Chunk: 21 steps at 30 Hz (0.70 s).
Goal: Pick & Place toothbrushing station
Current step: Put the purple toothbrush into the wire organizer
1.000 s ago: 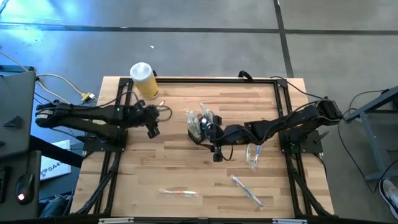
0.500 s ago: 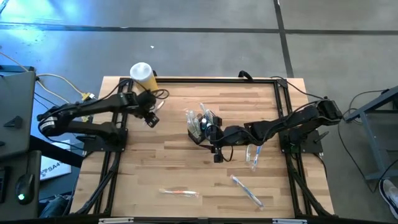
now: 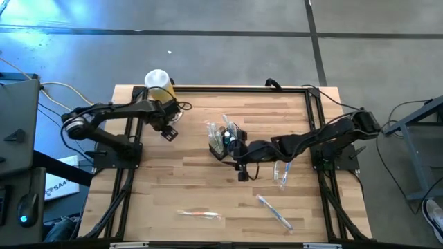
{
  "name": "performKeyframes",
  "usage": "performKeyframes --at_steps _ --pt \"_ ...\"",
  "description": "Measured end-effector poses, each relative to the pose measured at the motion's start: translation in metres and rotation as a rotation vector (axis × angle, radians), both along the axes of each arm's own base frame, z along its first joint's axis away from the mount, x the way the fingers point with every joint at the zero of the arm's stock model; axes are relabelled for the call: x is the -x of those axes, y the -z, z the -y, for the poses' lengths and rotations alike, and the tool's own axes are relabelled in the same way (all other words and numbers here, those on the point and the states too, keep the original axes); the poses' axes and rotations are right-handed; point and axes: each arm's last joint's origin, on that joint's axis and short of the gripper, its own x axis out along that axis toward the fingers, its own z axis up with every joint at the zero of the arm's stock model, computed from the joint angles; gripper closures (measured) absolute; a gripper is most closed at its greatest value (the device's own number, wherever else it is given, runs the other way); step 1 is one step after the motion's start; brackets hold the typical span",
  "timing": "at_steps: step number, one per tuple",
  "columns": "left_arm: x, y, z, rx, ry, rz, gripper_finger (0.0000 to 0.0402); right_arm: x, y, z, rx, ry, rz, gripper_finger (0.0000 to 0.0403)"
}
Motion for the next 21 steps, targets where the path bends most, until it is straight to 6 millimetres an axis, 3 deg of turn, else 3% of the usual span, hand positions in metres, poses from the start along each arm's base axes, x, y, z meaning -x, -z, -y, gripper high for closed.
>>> performKeyframes --at_steps 11,14,19,21 --pt "-0.007 0.026 -0.004 0.084 0.045 -0.105 0.0222 -0.003 0.007 -0.001 -0.003 -0.016 -0.028 0.0223" --pt "-0.008 0.026 -0.003 0.124 0.056 -0.086 0.0259 -0.003 0.009 -0.001 -0.004 -0.022 -0.037 0.0223" --pt "-0.008 0.026 -0.002 0.146 0.066 -0.071 0.0372 -0.003 0.009 -0.001 -0.004 -0.022 -0.039 0.0223" --pt "-0.008 0.026 -0.002 0.147 0.067 -0.071 0.0389 -0.003 0.009 -0.001 -0.004 -0.023 -0.039 0.0223"
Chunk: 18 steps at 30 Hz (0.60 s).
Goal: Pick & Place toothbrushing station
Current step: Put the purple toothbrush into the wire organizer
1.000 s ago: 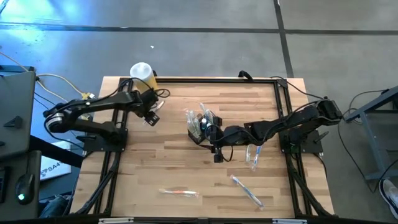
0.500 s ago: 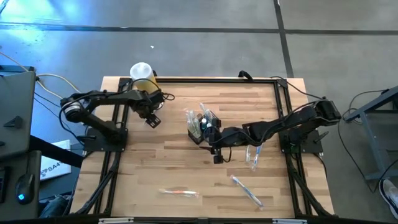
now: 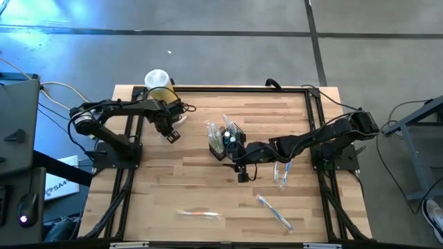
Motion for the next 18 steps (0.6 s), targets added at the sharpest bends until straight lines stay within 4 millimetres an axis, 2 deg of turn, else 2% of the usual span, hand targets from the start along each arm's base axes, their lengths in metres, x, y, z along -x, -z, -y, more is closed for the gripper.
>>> performKeyframes --at_steps 5,10,12,14,18 --pt "-0.001 -0.003 0.005 -0.033 0.031 -0.018 0.0397 0.001 0.001 0.000 -0.003 0.003 -0.013 0.0223" --pt "-0.008 -0.015 0.026 -0.076 0.134 -0.006 0.0399 0.001 0.002 -0.001 -0.049 -0.007 -0.025 0.0223" --pt "-0.009 -0.024 0.040 -0.073 0.180 -0.013 0.0399 0.001 0.002 -0.001 -0.058 -0.022 -0.029 0.0223" --pt "-0.016 -0.038 0.051 -0.123 0.221 0.059 0.0400 0.001 0.002 -0.001 -0.058 -0.022 -0.029 0.0223" --pt "-0.010 -0.061 0.074 -0.192 0.289 0.158 0.0400 0.002 0.003 -0.002 -0.064 -0.020 -0.035 0.0223"
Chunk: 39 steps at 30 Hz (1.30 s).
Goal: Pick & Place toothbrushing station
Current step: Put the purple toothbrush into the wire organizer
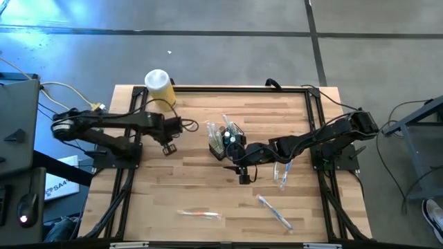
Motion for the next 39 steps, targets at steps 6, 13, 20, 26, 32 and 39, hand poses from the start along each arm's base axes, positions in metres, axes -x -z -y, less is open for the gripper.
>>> performKeyframes --at_steps 6,13,20,26,32,39 --pt "0.021 -0.052 0.029 -0.134 -0.059 0.077 0.0401 0.000 0.000 0.000 0.000 0.000 -0.001 0.0223" --pt "0.022 -0.095 0.069 -0.381 0.193 0.290 0.0401 0.000 0.000 0.000 0.000 0.000 0.000 0.0223" --pt "-0.001 -0.086 0.127 -0.691 0.765 0.248 0.0401 0.000 0.000 0.000 -0.064 0.036 0.000 0.0223" --pt "-0.016 -0.065 0.165 -1.061 0.975 0.060 0.0402 0.000 -0.001 0.000 -0.067 0.038 -0.001 0.0223" --pt "-0.032 -0.050 0.182 -1.397 1.032 -0.214 0.0402 0.000 0.000 0.000 -0.068 0.039 -0.001 0.0223" --pt "-0.051 -0.035 0.187 -1.596 1.115 -0.568 0.0401 0.002 0.000 -0.007 -0.077 0.031 -0.003 0.0223"
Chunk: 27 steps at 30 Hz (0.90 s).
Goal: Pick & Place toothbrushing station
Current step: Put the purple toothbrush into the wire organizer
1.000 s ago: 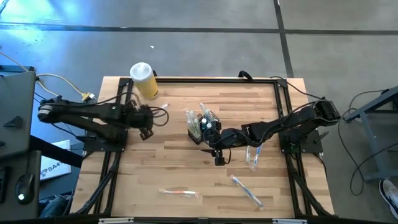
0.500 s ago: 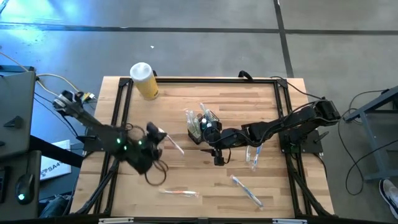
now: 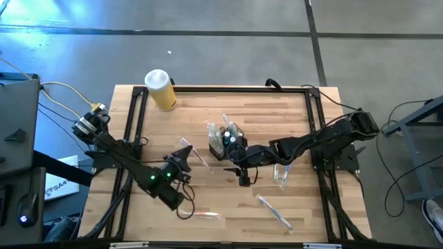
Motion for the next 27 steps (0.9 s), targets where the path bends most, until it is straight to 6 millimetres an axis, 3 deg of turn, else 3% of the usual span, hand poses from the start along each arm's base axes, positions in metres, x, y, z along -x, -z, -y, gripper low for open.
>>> performKeyframes --at_steps 14,27 --pt "-0.023 -0.007 -0.035 -0.150 -0.160 -0.175 0.0401 0.007 0.007 -0.007 -0.024 0.006 -0.090 0.0223" --pt "-0.038 -0.052 -0.023 -0.105 -0.136 -0.145 0.0401 0.007 0.008 -0.007 -0.028 0.010 -0.095 0.0223"
